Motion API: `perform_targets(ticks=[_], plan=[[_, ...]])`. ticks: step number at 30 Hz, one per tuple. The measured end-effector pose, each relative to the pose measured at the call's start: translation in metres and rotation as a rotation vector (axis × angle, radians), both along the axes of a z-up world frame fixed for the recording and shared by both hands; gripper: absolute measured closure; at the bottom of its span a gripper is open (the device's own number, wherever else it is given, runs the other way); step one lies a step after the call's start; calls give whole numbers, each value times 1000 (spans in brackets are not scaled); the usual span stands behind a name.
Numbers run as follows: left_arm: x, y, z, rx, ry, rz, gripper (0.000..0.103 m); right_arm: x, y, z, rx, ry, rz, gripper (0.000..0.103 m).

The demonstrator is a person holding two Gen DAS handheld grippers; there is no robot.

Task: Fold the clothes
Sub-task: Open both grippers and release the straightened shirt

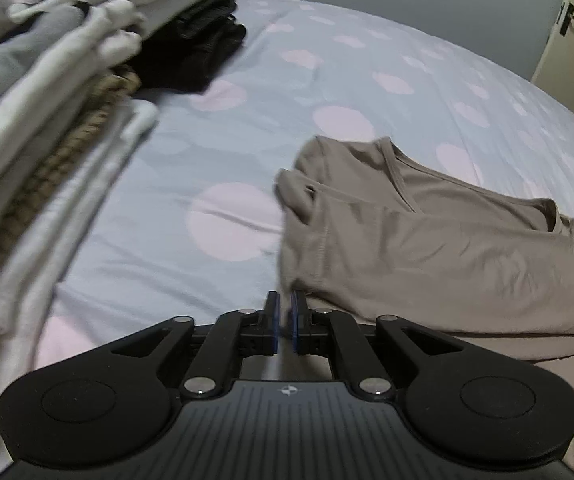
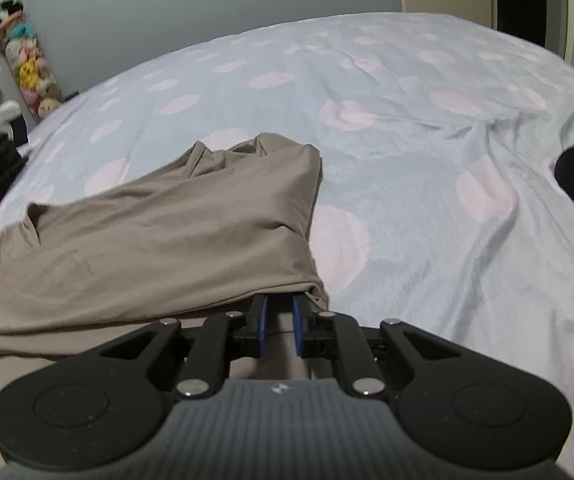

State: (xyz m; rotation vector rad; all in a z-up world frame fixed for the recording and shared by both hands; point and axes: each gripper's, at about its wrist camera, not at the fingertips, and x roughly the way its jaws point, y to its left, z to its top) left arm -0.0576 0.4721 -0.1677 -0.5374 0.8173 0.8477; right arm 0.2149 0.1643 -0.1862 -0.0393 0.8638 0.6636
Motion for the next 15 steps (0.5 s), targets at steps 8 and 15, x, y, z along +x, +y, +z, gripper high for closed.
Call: perform_targets(ticks=[8, 15], plan=[[-51, -31, 30, -18, -24, -44, 90, -18, -44, 20, 5, 97, -14, 72], [-92, -80, 28, -89, -5, -114, 74, -64, -95, 25, -29, 151, -13, 69]])
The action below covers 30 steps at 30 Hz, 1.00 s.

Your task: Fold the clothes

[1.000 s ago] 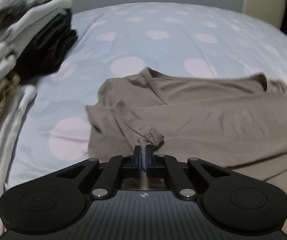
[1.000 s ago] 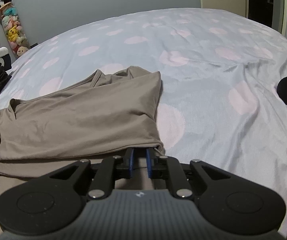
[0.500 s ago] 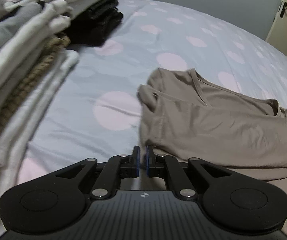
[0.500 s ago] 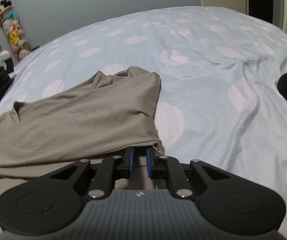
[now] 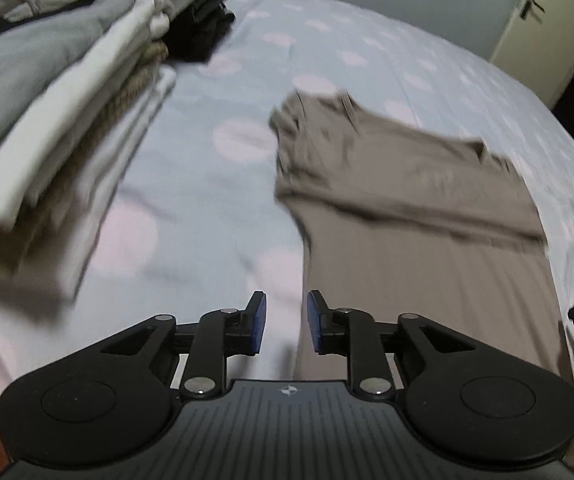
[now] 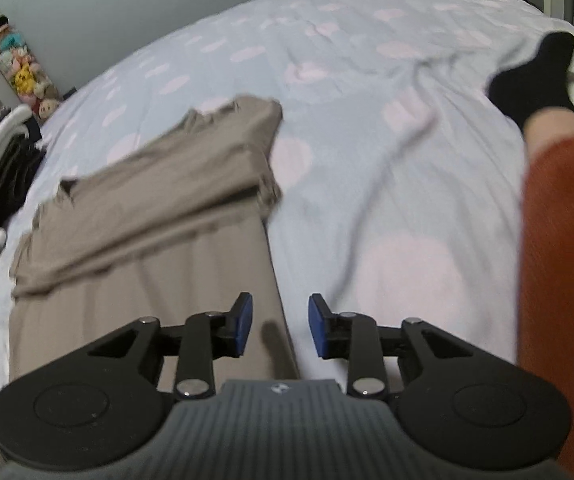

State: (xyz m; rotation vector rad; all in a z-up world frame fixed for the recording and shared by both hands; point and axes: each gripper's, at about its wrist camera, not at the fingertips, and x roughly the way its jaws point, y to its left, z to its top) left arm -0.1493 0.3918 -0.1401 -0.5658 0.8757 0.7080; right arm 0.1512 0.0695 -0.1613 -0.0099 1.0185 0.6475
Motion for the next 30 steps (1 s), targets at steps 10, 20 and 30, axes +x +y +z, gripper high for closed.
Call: perform_targets(ticks=[10, 20, 30], plan=[[-43, -44, -36, -123, 107, 6, 64, -38, -37, -11, -160, 110, -20, 64], [-52, -74, -46, -127, 121, -33, 74, -71, -29, -21, -260, 119, 115, 91], [-74, -61, -31, -112, -124, 4, 101, -65, -54, 9, 4, 13, 62, 98]])
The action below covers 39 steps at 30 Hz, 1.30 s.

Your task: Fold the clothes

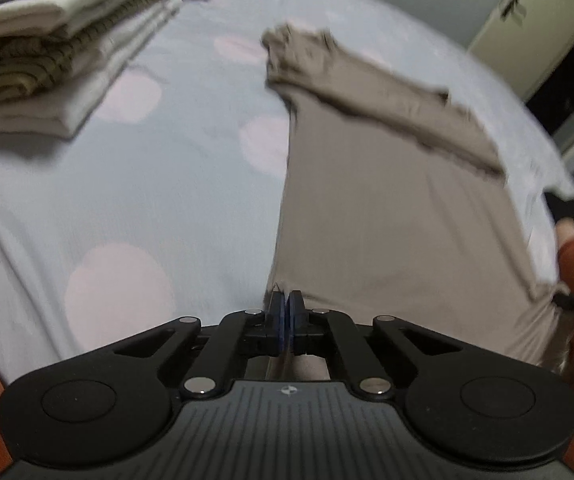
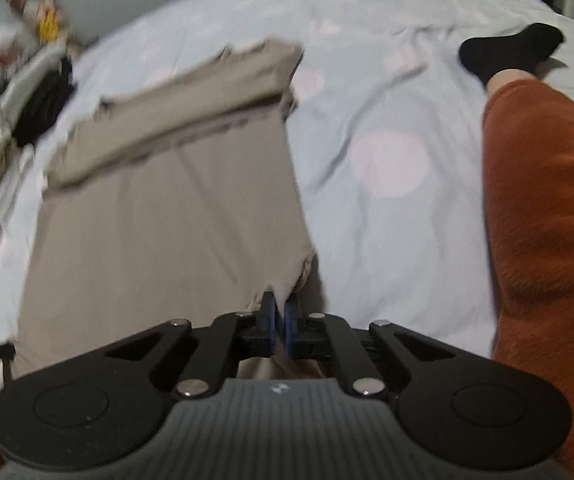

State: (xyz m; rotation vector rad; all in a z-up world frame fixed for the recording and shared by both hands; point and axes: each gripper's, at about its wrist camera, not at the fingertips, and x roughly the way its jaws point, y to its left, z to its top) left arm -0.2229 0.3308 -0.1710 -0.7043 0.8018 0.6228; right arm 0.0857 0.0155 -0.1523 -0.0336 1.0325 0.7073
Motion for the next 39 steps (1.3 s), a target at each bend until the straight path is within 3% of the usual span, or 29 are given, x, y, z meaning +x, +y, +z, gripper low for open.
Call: perform_targets(ticks=[5, 10, 13, 17, 19, 21, 27, 30, 31, 32, 34, 39], plan=[[1, 11, 3, 47, -45, 71, 101, 14, 1, 1, 120, -41, -78, 98], [17, 18, -7, 64, 18, 80, 98, 22, 24, -10, 32, -66, -86, 96], [15, 18, -6, 98, 60, 97, 87, 24, 21, -11, -9, -69, -141, 79], [2, 17, 10, 152, 80, 120, 88, 26, 2, 1, 9, -66, -203, 77], [1, 17, 21, 150, 55, 75, 88, 26, 3, 8, 1, -45, -141, 77], [8, 13, 33, 173, 63, -7, 87, 22, 13, 16, -72, -56, -14, 77], [39, -20, 48, 304, 186, -372, 70, -7, 46, 29, -318, -113, 456, 78], [48, -42, 43, 352, 263, -564, 52, -21, 56, 23, -413, -141, 627, 76], [50, -49, 39, 364, 292, -620, 48, -25, 59, 21, -441, -159, 675, 70], [51, -56, 35, 376, 321, -676, 48, -29, 61, 17, -469, -177, 729, 62], [53, -69, 24, 396, 373, -770, 46, -35, 66, 9, -511, -190, 818, 59], [54, -76, -4, 372, 459, -854, 43, -42, 76, -14, -605, -211, 969, 55]])
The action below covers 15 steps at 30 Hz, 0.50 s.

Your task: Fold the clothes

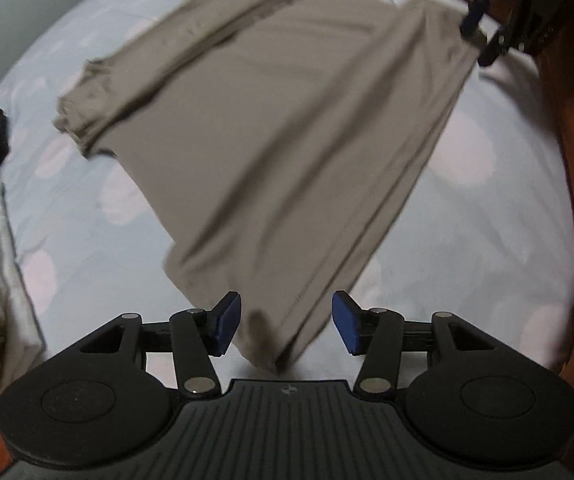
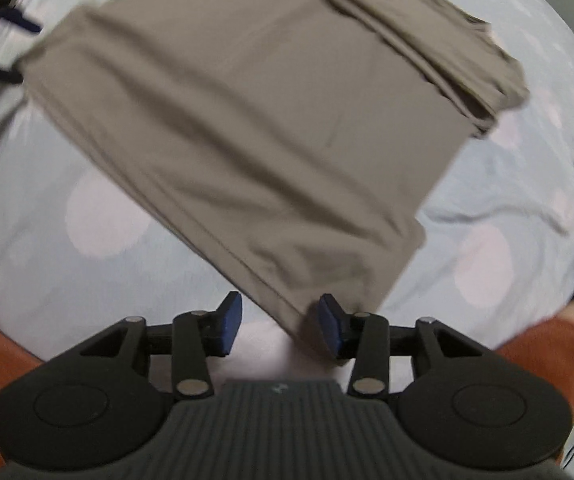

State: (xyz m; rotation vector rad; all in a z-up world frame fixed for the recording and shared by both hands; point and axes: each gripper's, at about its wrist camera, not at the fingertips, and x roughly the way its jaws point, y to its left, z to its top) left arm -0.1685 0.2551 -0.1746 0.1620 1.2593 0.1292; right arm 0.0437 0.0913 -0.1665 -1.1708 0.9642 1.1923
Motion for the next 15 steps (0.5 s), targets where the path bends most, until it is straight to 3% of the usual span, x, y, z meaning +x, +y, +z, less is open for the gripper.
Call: perform_targets(ticks=[5, 10, 12, 15], plan=[[0, 6, -19, -30, 44, 20, 41, 9, 3, -15, -44, 14, -7, 44], [-4, 20, -20, -95, 19, 76, 43, 22, -3, -17, -29, 67, -66, 44], [-5, 22, -19, -93, 11, 93, 51, 20, -5, -17, -27, 46, -68, 50], [-4, 16, -16, -65, -4, 114, 73, 15, -9, -15, -19, -3, -74, 73]])
